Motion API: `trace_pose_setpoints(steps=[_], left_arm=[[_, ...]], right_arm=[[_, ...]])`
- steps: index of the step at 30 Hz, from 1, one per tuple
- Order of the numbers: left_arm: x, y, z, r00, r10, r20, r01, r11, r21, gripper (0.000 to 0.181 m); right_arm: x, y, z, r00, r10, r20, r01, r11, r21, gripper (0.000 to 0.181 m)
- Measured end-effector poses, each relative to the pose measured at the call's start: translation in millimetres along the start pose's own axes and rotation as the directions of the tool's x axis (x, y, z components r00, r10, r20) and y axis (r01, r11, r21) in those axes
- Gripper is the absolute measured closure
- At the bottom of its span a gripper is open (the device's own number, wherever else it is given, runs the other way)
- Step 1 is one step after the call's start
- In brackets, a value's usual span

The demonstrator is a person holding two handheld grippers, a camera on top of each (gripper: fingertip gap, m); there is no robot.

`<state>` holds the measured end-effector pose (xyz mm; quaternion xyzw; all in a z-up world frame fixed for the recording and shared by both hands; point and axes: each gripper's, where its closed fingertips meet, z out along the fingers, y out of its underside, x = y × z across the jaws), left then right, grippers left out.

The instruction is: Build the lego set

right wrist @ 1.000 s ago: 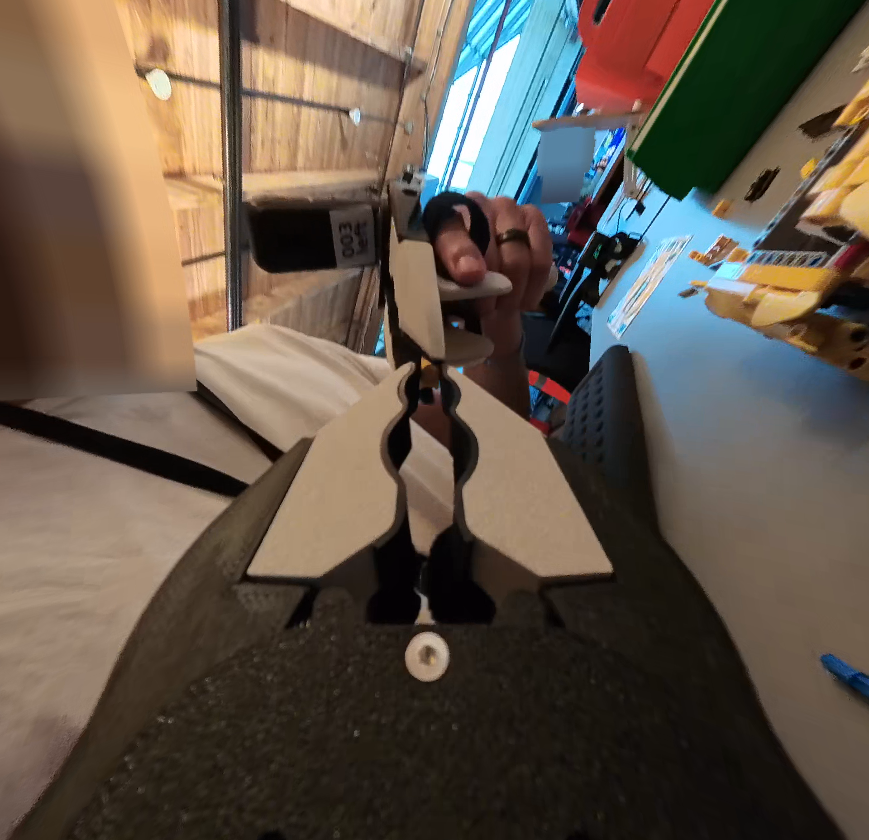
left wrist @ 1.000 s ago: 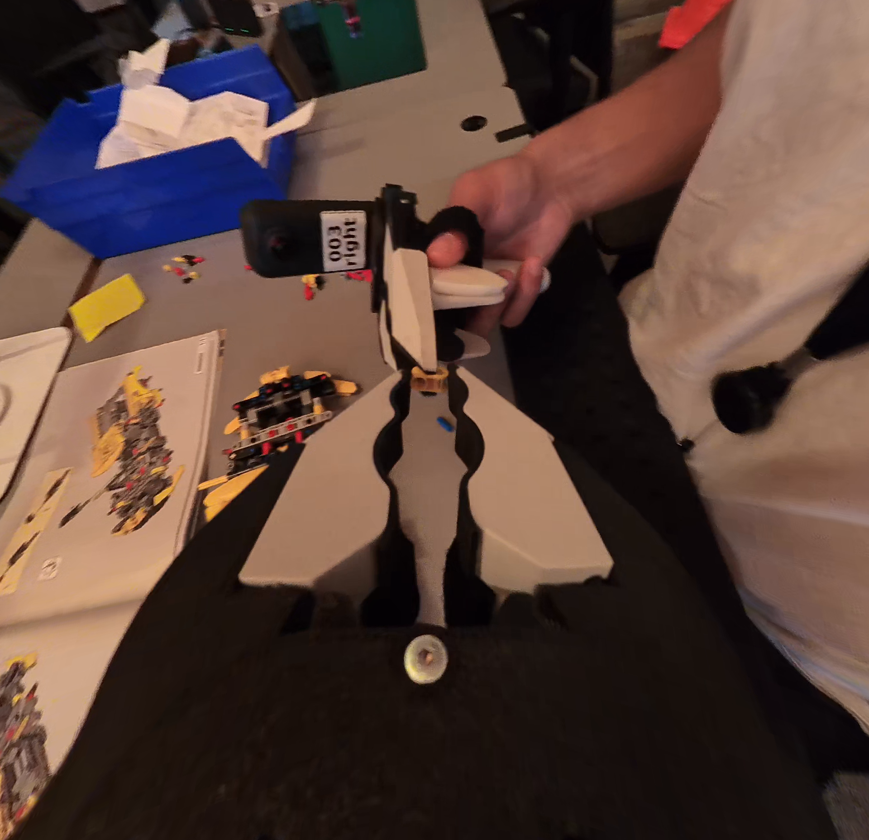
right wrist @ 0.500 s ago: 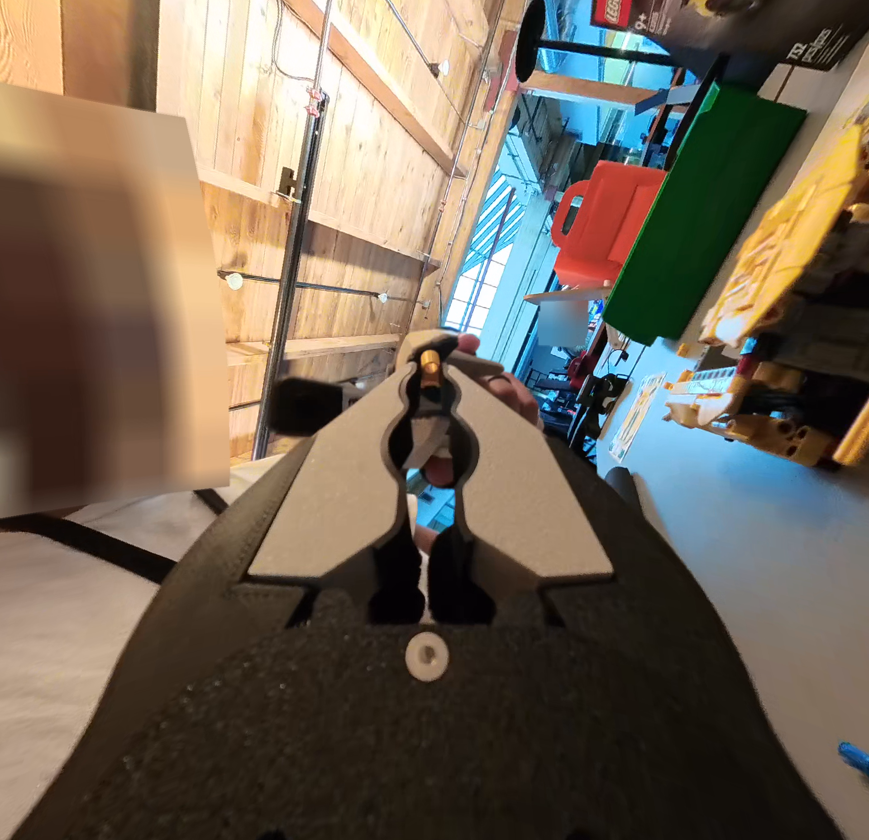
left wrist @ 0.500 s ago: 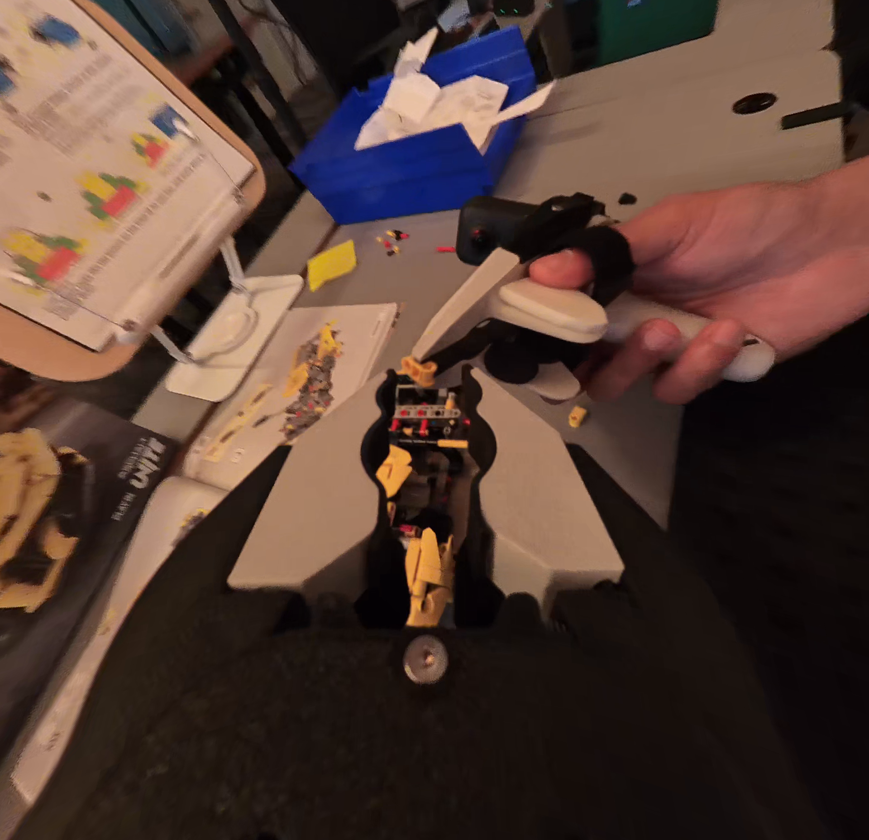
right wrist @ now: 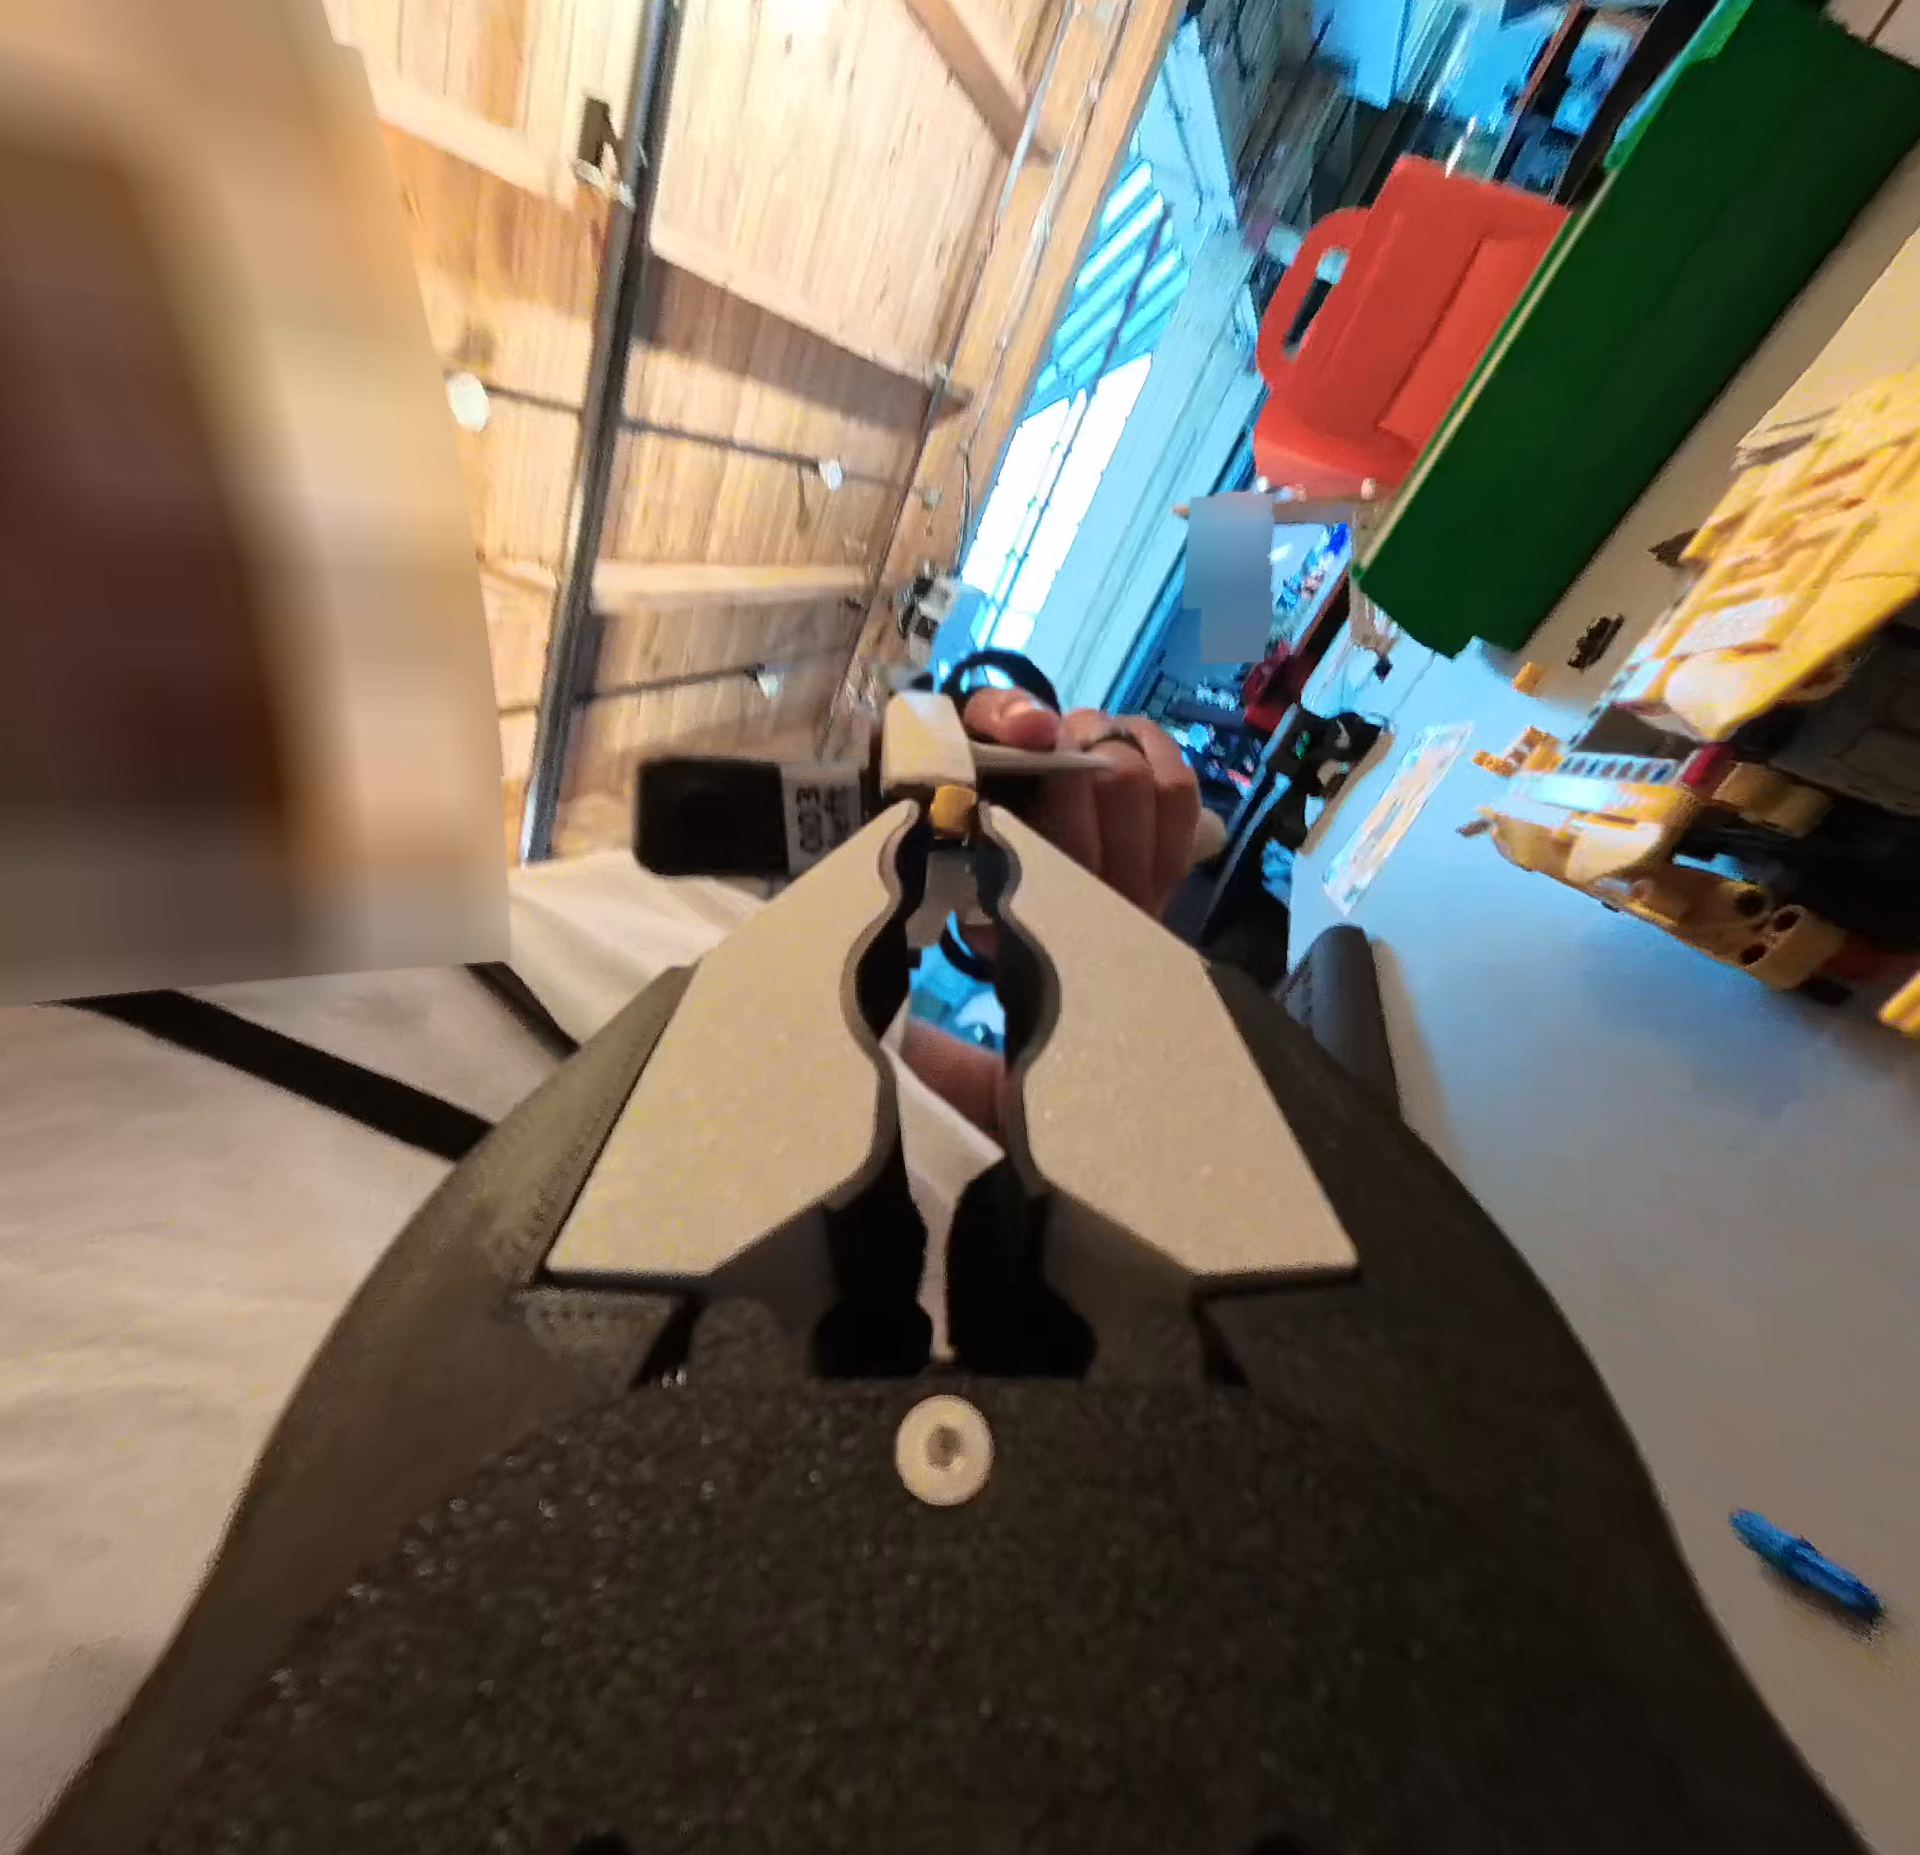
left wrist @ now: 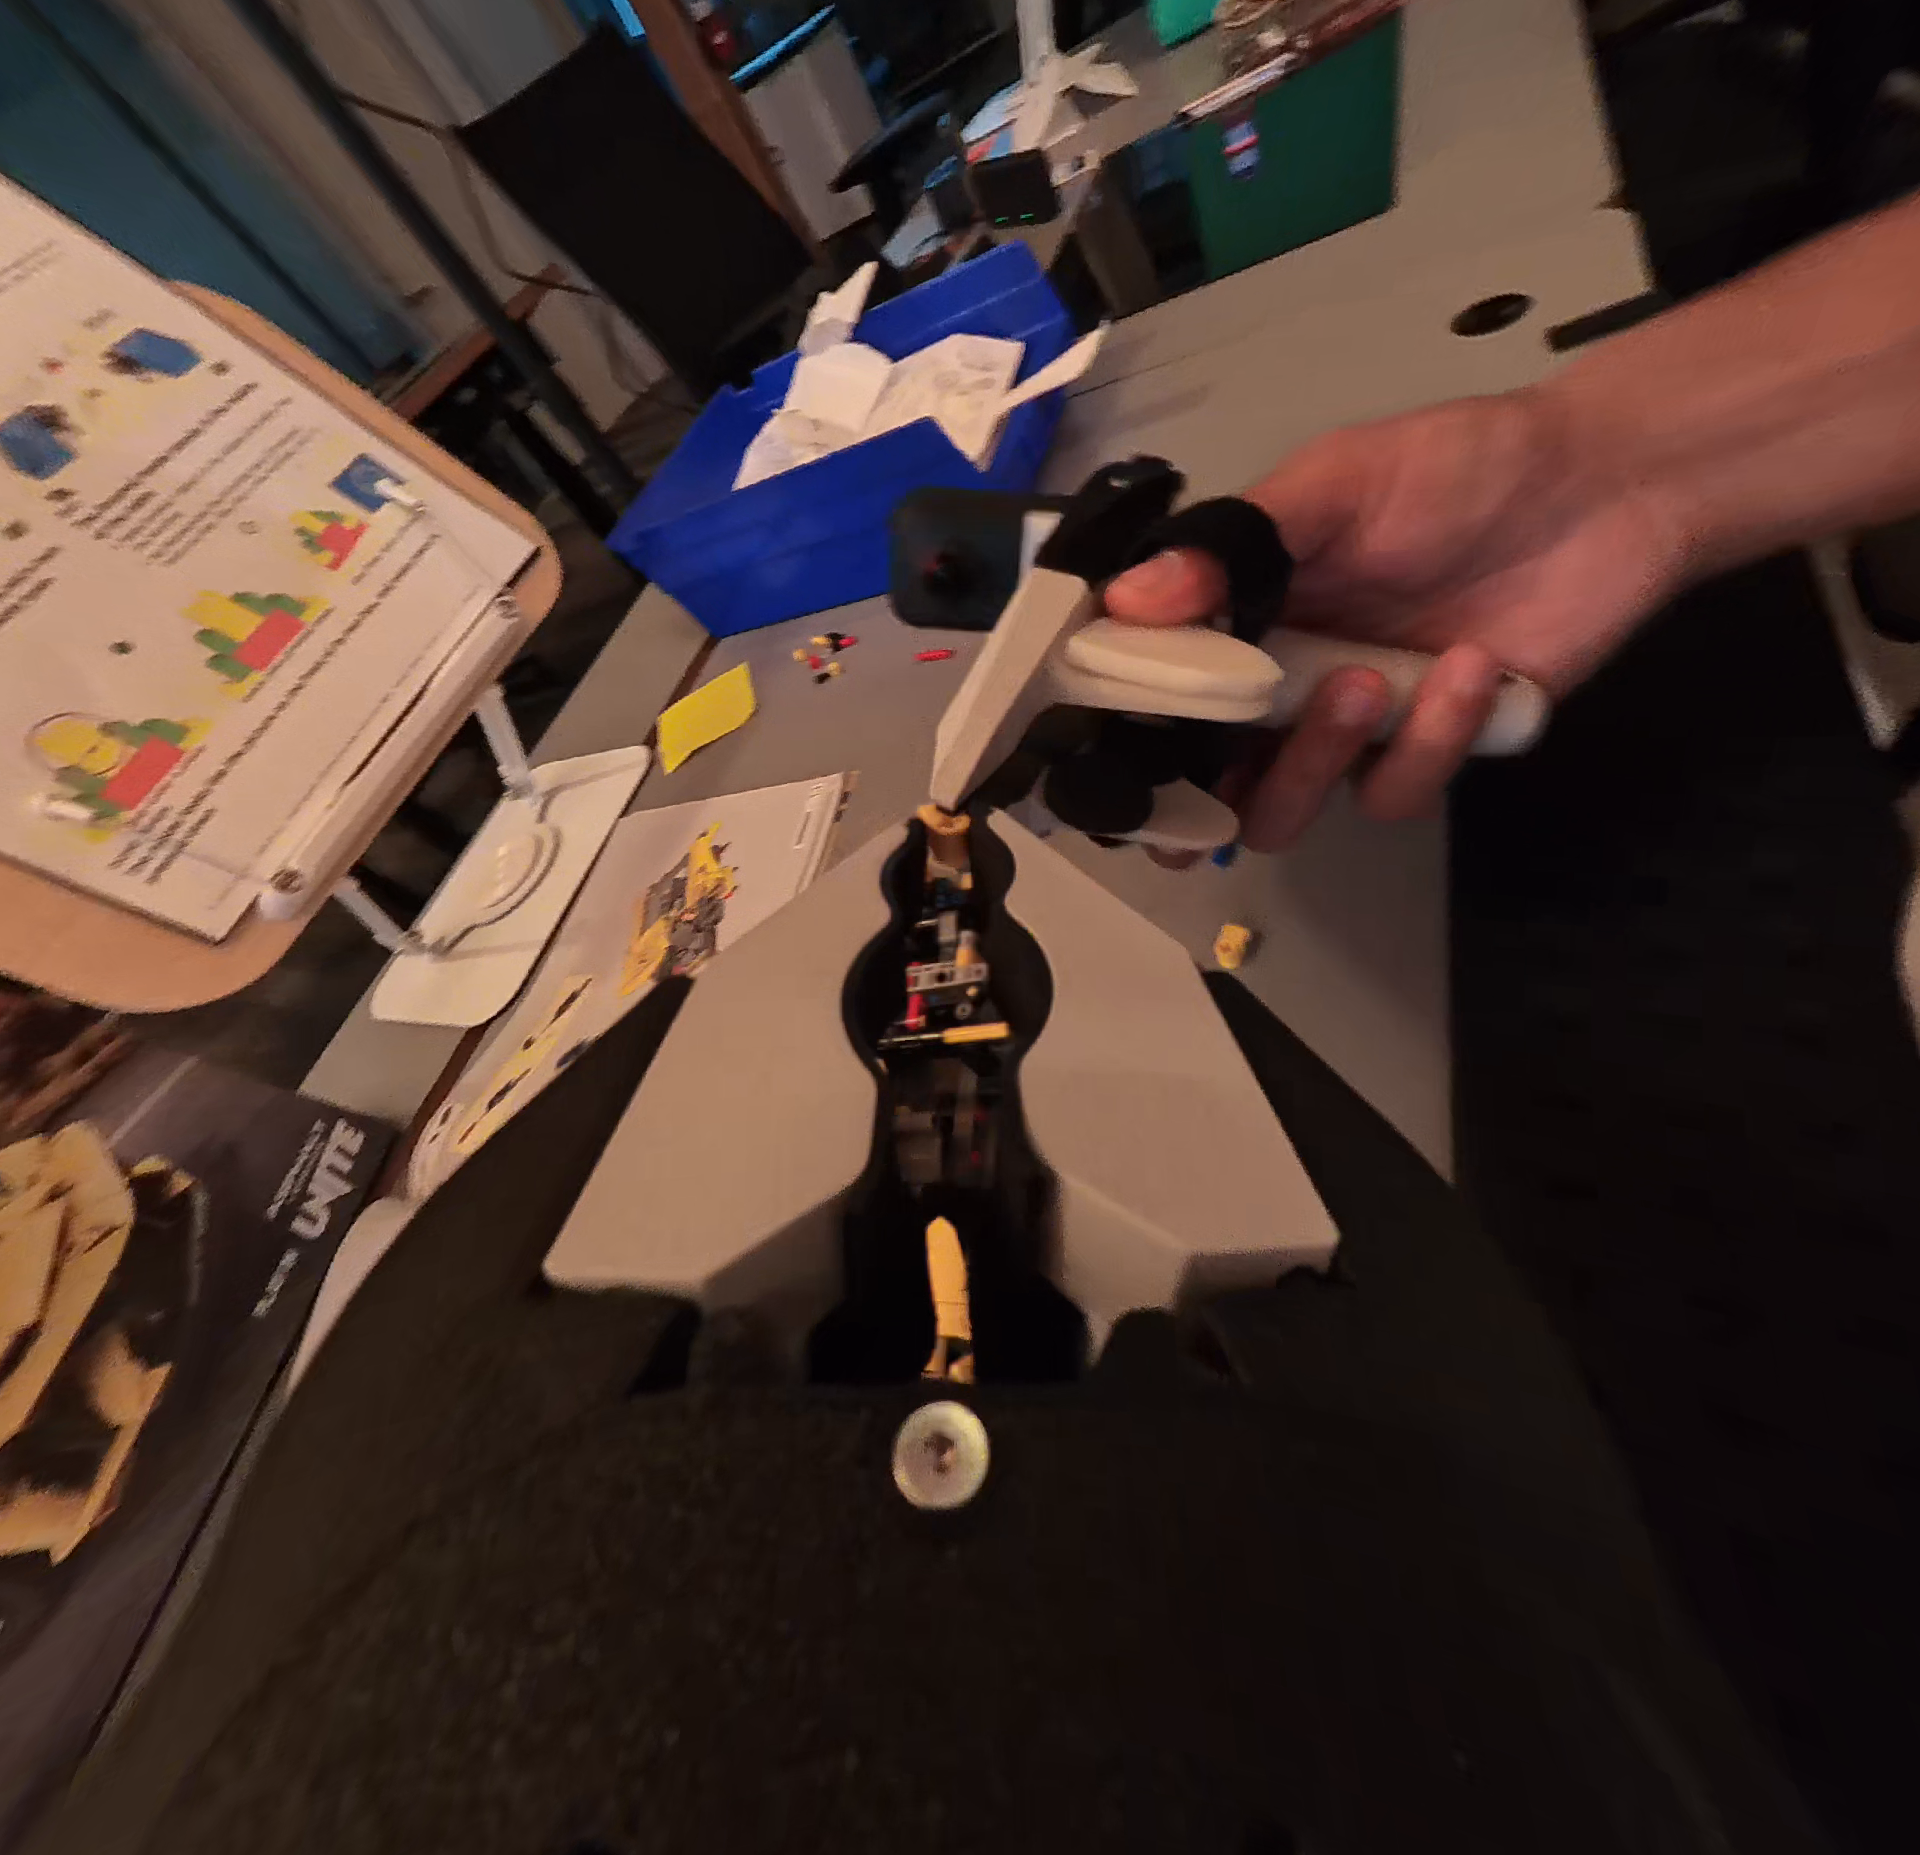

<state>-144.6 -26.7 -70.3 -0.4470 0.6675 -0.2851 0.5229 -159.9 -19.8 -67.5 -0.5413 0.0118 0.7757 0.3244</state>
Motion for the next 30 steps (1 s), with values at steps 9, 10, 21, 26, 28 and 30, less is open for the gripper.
trace_pose_setpoints(steps=[9, 10, 21, 26, 28, 30], left_arm=[[28.6, -0.5, -1.8, 0.948, 0.249, -0.2, -0.247, 0.968, 0.034, 0.174], [28.8, 4.0, 1.6, 0.951, 0.235, -0.202, -0.238, 0.971, 0.01, 0.174], [80.1, 102.9, 39.5, 0.901, -0.415, -0.125, 0.324, 0.837, -0.44, 0.152], [94.9, 112.2, 51.0, 0.842, -0.527, -0.117, 0.408, 0.762, -0.503, 0.16], [96.2, 116.4, 53.1, 0.848, -0.52, -0.1, 0.403, 0.757, -0.514, 0.16], [96.0, 119.0, 56.1, 0.857, -0.508, -0.079, 0.402, 0.758, -0.514, 0.165]], right_arm=[[-3.3, 25.7, -11.3, 0.998, -0.053, -0.044, 0.039, 0.958, -0.284, 0.175], [1.6, 24.5, -14.5, 0.994, -0.083, -0.077, 0.059, 0.96, -0.275, 0.175], [40.6, 17.7, -119.0, 0.668, -0.606, -0.432, 0.435, 0.789, -0.434, 0.175], [33.7, 0.1, -121.3, 0.618, -0.641, -0.455, 0.537, 0.767, -0.351, 0.175], [34.4, 2.6, -120.1, 0.621, -0.645, -0.446, 0.534, 0.764, -0.362, 0.175], [33.6, 6.3, -118.1, 0.625, -0.654, -0.426, 0.536, 0.757, -0.374, 0.175]])
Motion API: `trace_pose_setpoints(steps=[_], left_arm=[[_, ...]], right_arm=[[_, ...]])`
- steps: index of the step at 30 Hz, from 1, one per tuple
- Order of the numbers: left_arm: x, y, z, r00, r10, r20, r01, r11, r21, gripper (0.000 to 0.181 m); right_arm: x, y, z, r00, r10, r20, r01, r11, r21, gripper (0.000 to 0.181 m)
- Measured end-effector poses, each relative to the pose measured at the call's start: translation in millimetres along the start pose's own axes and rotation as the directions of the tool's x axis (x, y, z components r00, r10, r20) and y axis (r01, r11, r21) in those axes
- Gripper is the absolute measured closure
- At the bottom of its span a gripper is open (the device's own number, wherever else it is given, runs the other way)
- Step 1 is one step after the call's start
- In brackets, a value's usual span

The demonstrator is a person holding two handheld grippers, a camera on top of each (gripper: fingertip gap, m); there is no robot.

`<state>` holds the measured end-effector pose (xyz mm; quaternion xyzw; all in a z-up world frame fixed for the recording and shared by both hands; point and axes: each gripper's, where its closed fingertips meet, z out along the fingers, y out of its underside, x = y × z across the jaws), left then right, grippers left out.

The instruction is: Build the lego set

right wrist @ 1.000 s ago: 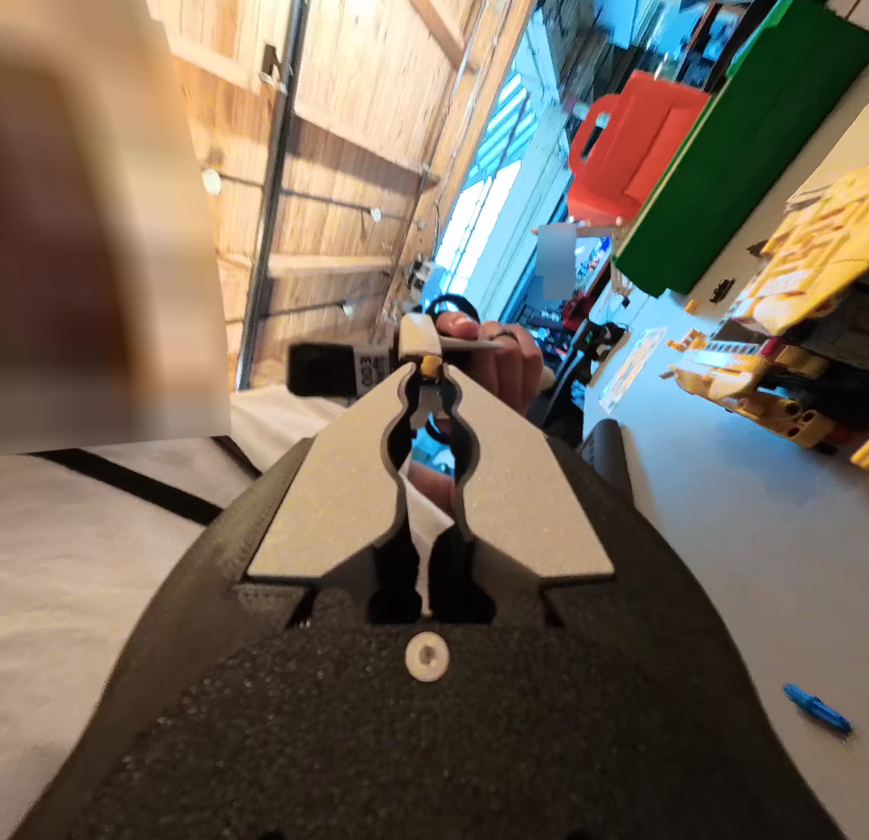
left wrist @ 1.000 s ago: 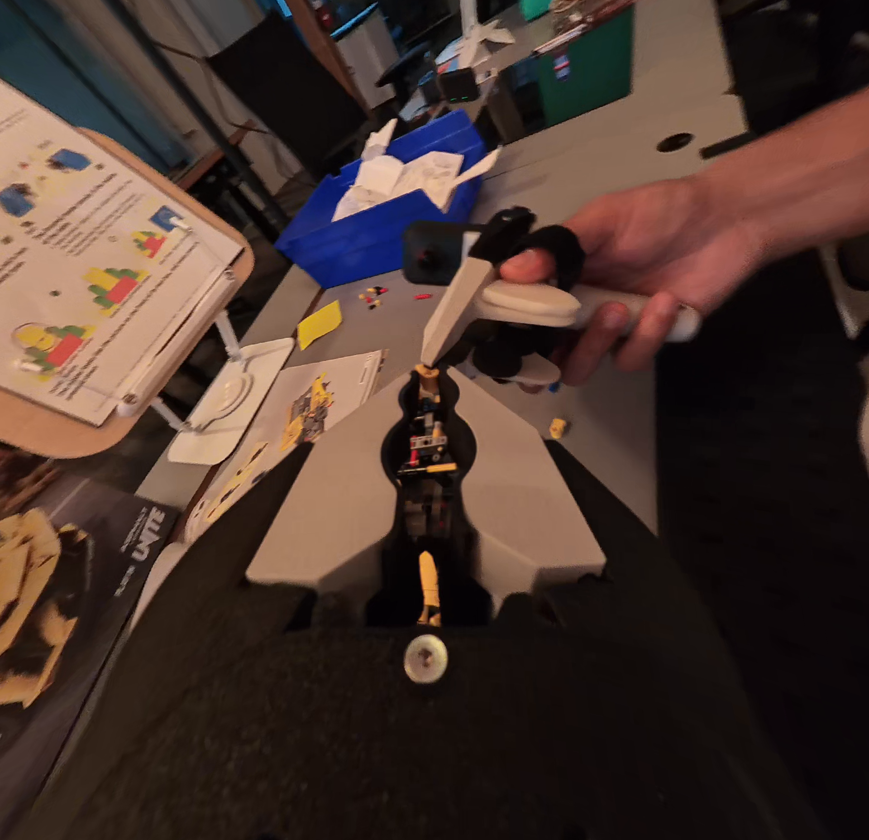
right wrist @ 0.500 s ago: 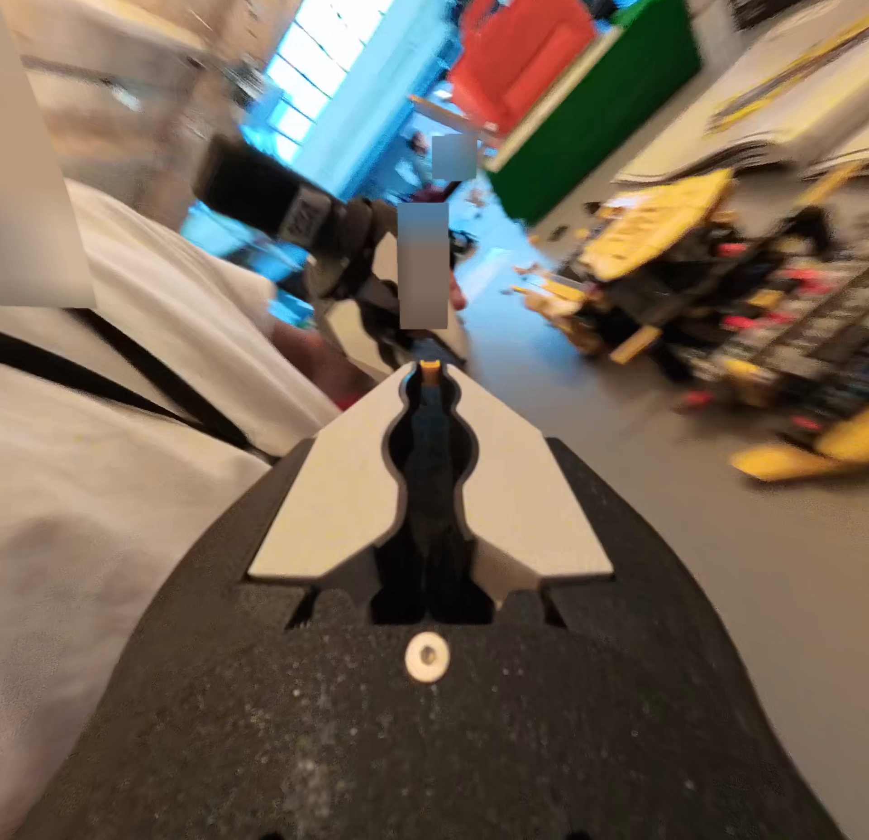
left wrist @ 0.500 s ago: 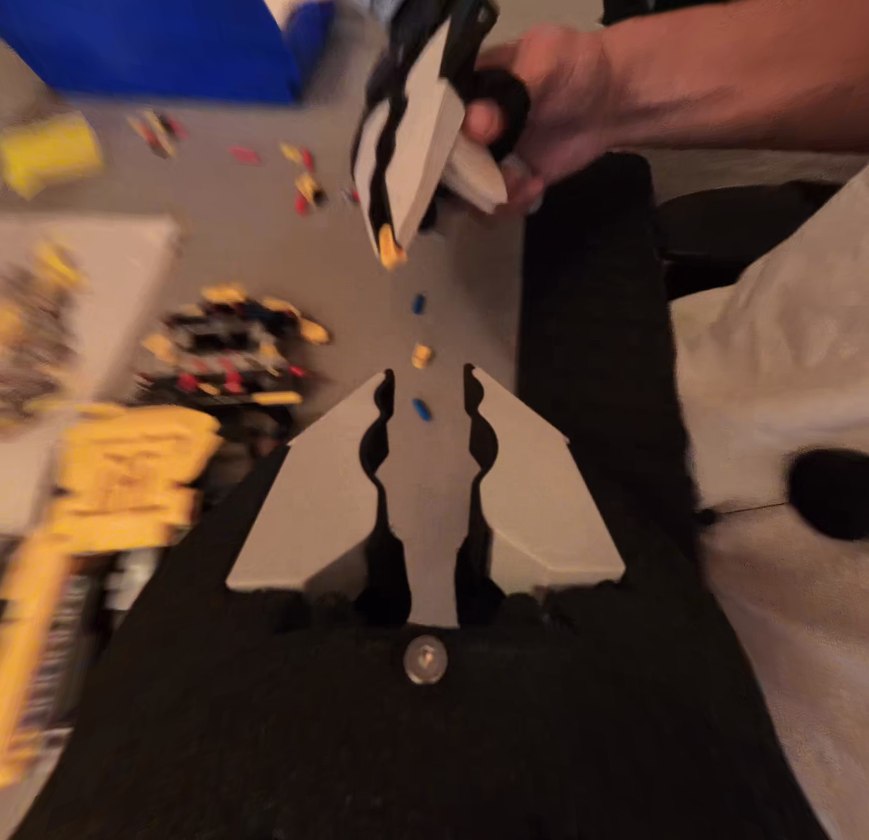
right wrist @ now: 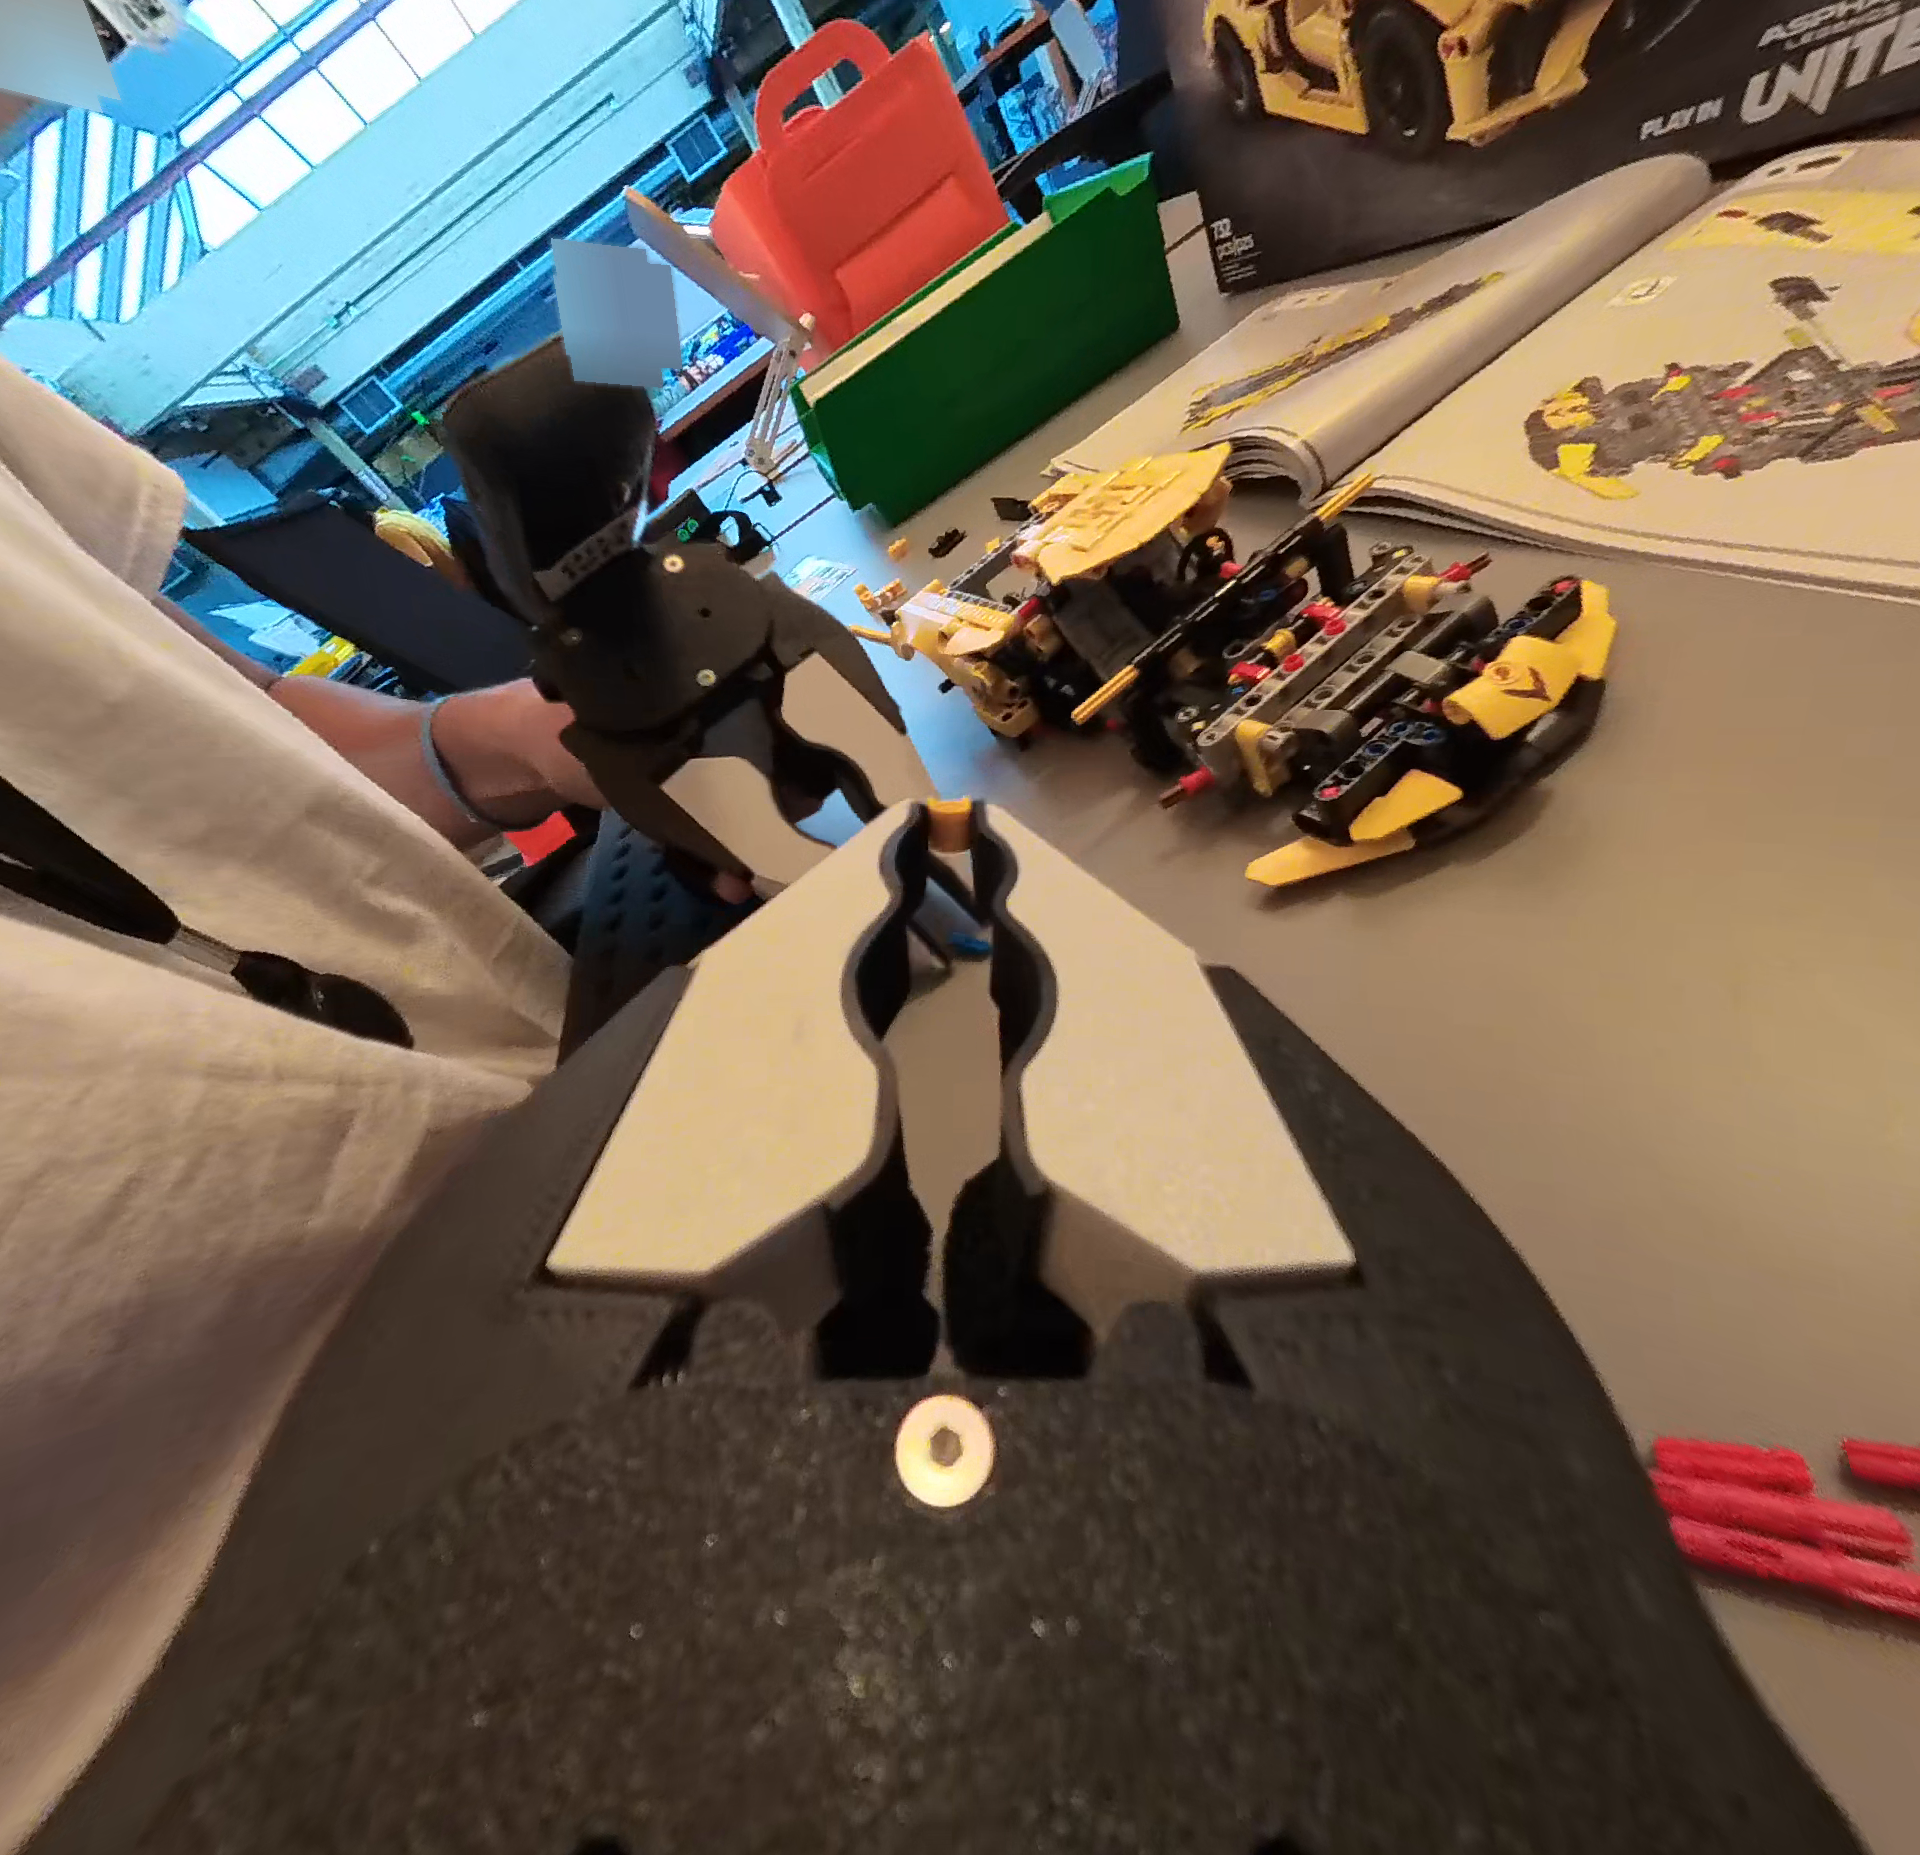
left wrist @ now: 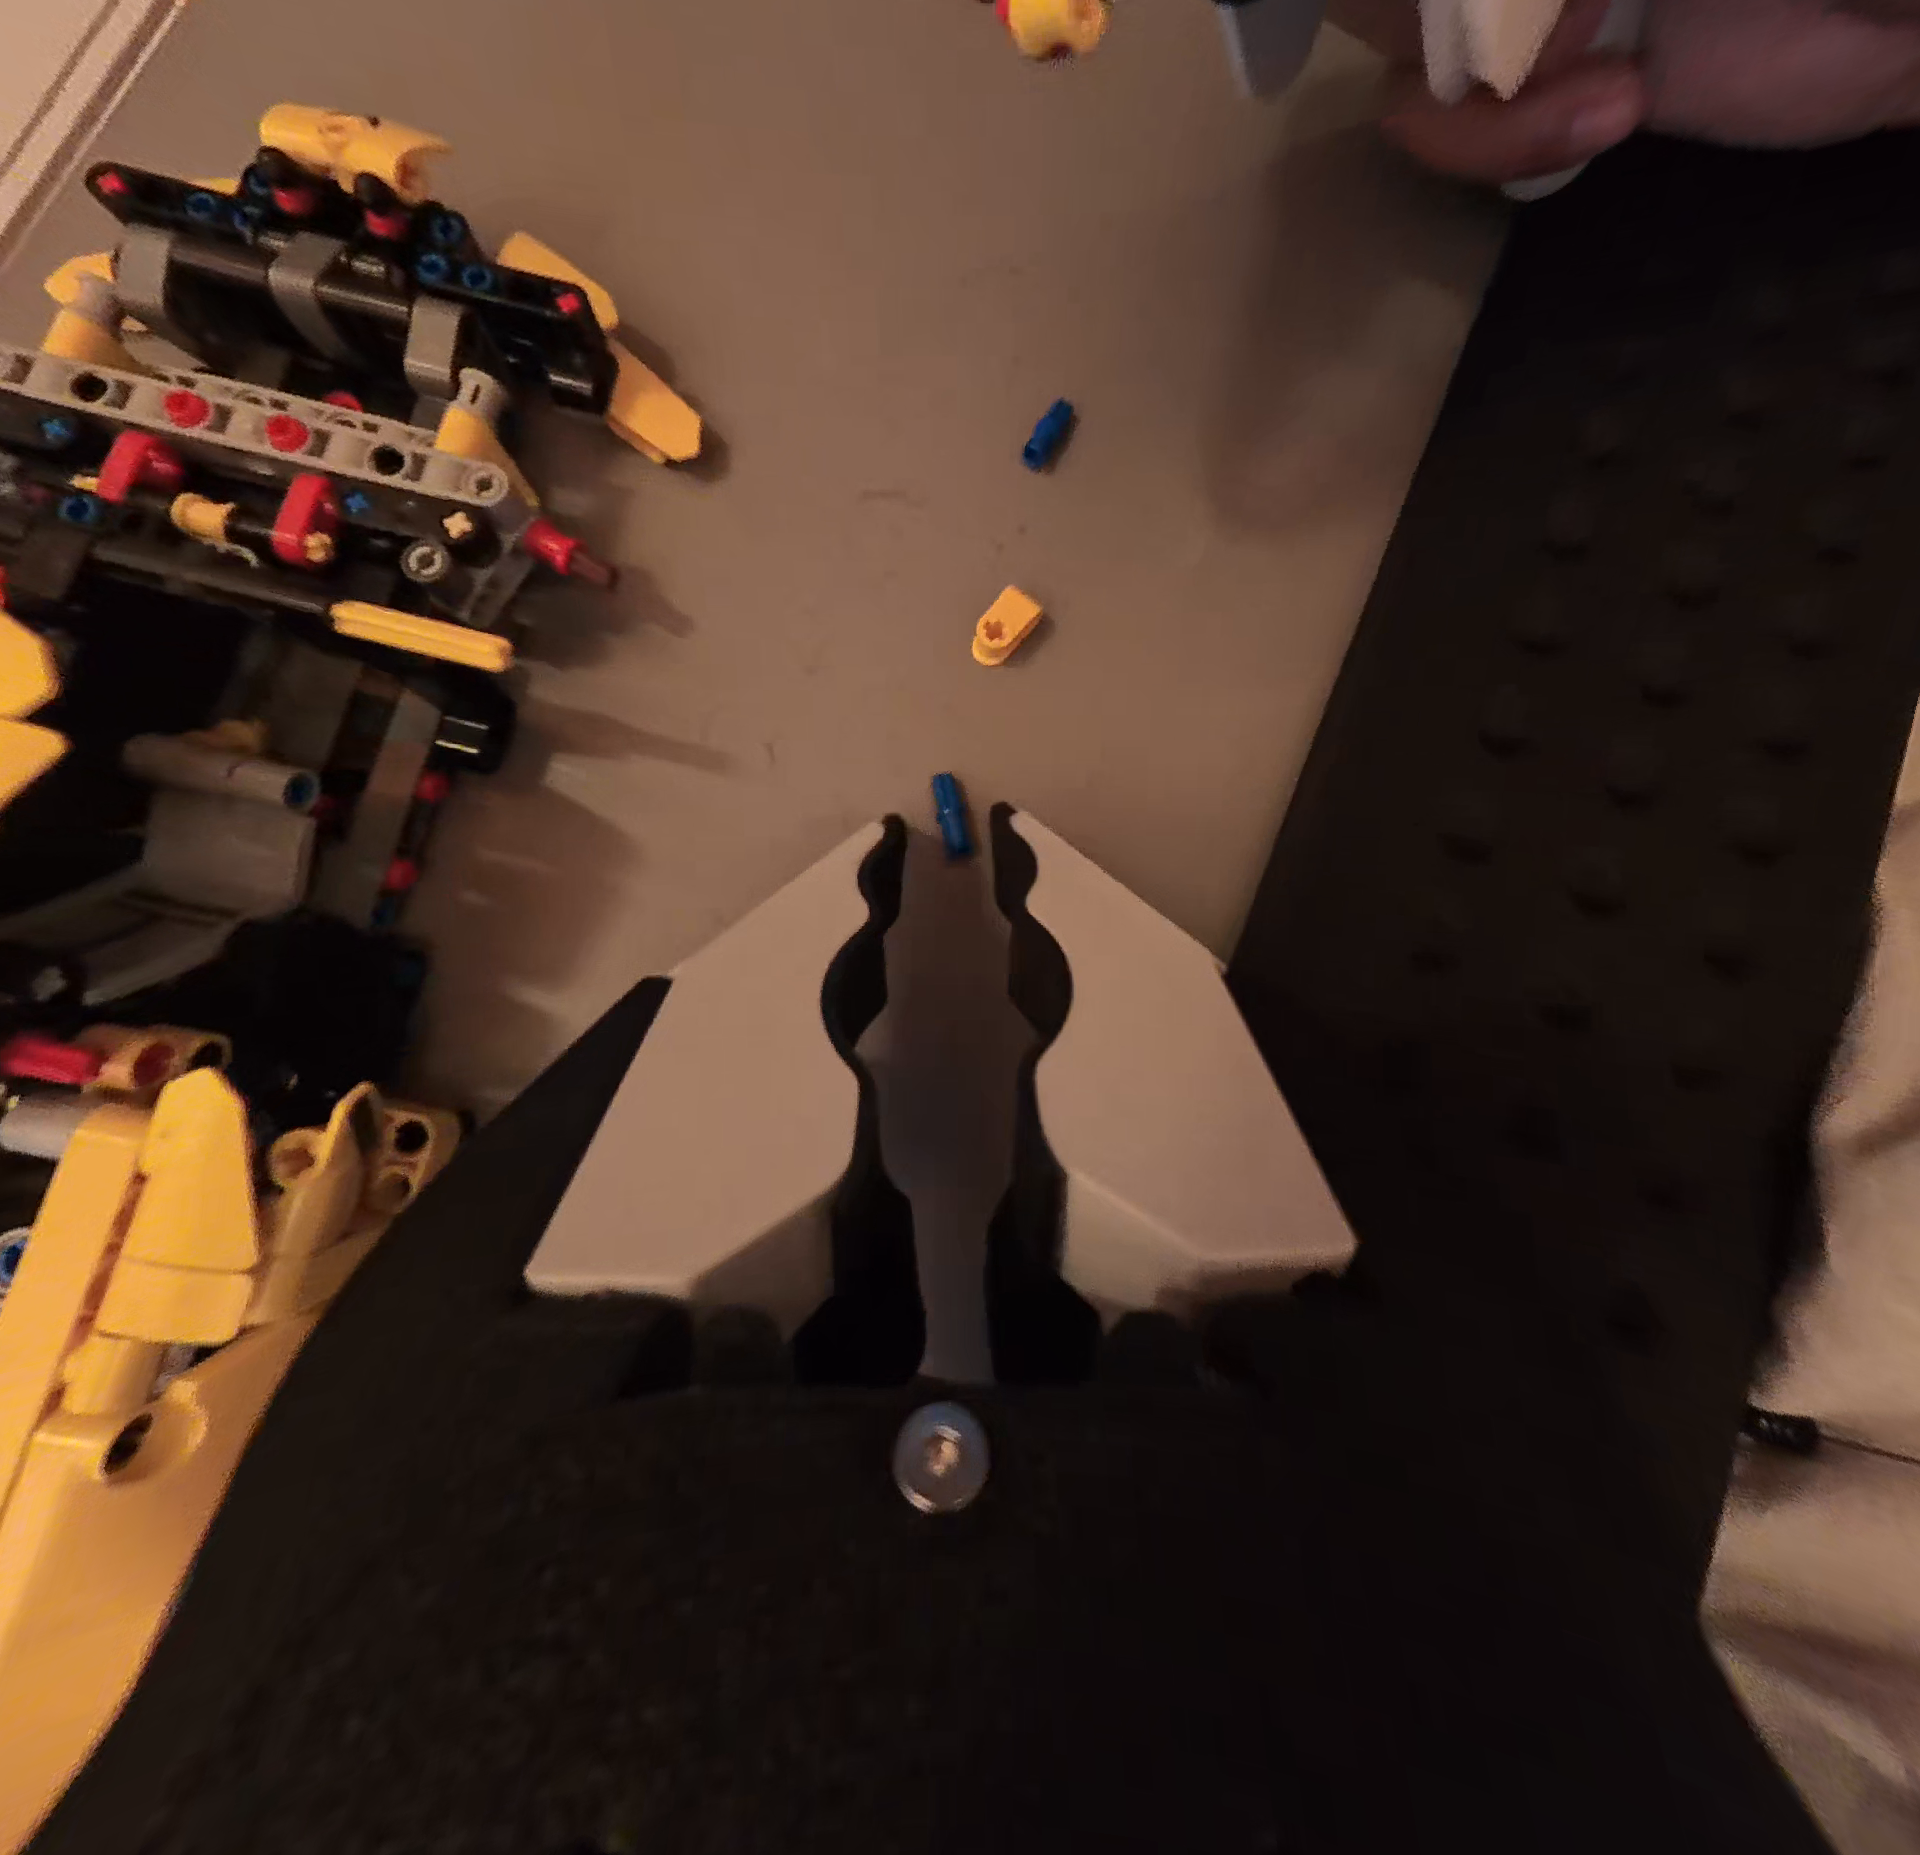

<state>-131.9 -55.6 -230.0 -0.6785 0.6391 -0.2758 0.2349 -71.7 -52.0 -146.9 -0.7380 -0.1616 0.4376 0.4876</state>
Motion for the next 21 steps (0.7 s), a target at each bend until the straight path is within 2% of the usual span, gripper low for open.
trace_pose_setpoints(steps=[2, 6, 8, 10, 11, 13, 15, 17, 21], left_arm=[[-0.6, -1.9, 2.2, 1.0, 0.016, 0.013, -0.016, 1.0, 0.009, 0.175], [-1.0, -6.4, 4.7, 0.995, 0.104, 0.01, -0.104, 0.993, 0.057, 0.176], [-4.1, -23.1, -2.8, 0.981, 0.184, 0.068, -0.194, 0.965, 0.18, 0.176], [4.7, -45.7, -20.1, 0.977, 0.213, 0.023, -0.207, 0.915, 0.346, 0.176], [10.6, -56.7, -32.6, 0.973, 0.229, -0.018, -0.198, 0.875, 0.441, 0.177], [4.7, -72.5, -56.8, 0.974, 0.226, 0.004, -0.184, 0.784, 0.593, 0.177], [-9.4, -74.9, -65.8, 0.979, 0.195, 0.052, -0.183, 0.748, 0.639, 0.177], [-20.6, -77.6, -75.6, 0.984, 0.146, 0.101, -0.176, 0.716, 0.676, 0.177], [-21.1, -81.2, -93.3, 0.978, 0.138, 0.155, -0.207, 0.658, 0.724, 0.177]], right_arm=[[-1.9, 0.5, 0.4, 1.0, 0.004, 0.017, -0.004, 1.0, -0.001, 0.175], [-4.2, -0.7, -0.6, 0.996, 0.045, 0.071, -0.046, 0.999, 0.01, 0.175], [-6.2, -0.7, 2.1, 0.988, 0.094, 0.119, -0.095, 0.996, 0.002, 0.175], [-13.0, -8.1, 7.7, 0.96, 0.18, 0.216, -0.189, 0.982, 0.023, 0.175], [-20.7, -14.2, 9.5, 0.92, 0.244, 0.307, -0.265, 0.964, 0.029, 0.175], [-26.0, -29.6, 12.0, 0.821, 0.36, 0.443, -0.421, 0.906, 0.045, 0.175], [-27.5, -37.9, 18.8, 0.719, 0.458, 0.523, -0.542, 0.84, 0.008, 0.175], [-30.5, -41.7, 29.0, 0.638, 0.538, 0.55, -0.63, 0.776, -0.028, 0.175], [-40.4, -48.0, 45.7, 0.419, 0.677, 0.605, -0.793, 0.597, -0.119, 0.175]])
